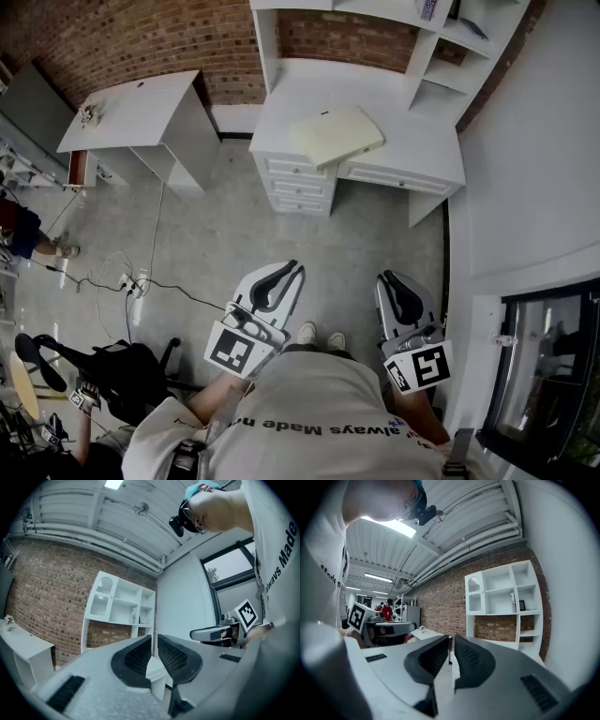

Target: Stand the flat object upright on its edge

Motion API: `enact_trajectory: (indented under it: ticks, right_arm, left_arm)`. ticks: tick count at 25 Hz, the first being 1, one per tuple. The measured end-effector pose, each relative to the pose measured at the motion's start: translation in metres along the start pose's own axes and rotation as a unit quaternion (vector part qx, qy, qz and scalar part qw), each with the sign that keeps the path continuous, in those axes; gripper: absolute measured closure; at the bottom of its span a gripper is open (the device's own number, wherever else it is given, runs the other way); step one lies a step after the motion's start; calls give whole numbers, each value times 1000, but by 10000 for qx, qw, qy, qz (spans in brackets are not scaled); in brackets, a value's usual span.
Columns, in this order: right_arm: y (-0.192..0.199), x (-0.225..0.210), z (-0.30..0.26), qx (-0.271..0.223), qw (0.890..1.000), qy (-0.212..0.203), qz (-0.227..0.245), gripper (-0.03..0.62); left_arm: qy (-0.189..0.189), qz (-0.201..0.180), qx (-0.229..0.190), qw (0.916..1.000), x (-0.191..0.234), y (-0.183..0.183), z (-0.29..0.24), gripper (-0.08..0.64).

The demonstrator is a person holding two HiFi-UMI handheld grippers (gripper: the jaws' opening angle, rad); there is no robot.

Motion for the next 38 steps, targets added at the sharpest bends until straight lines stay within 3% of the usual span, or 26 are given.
enact_trajectory:
  ticks: [10, 17, 26, 34, 38]
  right_arm:
    - [-1, 6, -11, -87, 9999, 74, 53, 549]
    - [3, -16, -37, -127, 9999, 31, -16, 549]
    - [9, -83, -84, -143, 9999, 14, -14, 548]
    - [6, -156, -130, -144, 9999, -86, 14, 548]
    - [0, -195, -152, -159, 9997, -190, 85, 548]
  left_arm:
    - [76, 99, 118, 9999, 3, 3, 6, 517]
    - [38, 173, 107, 9998, 22, 5, -23, 517]
    - [28, 241, 170, 9996, 50, 8, -97, 517]
    - [39, 305, -122, 9995, 74, -2, -182, 517]
    - [-21, 333, -3, 9994, 83, -6, -227, 517]
Point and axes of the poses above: the fingertips, and each gripper's own axes: z backward along the fingers, x to its left, y out of its underside, the point moved 6 cm from there along z, backward along the fingers, and after that the axes turned 5 degrees about z, right-handed, at the moved point
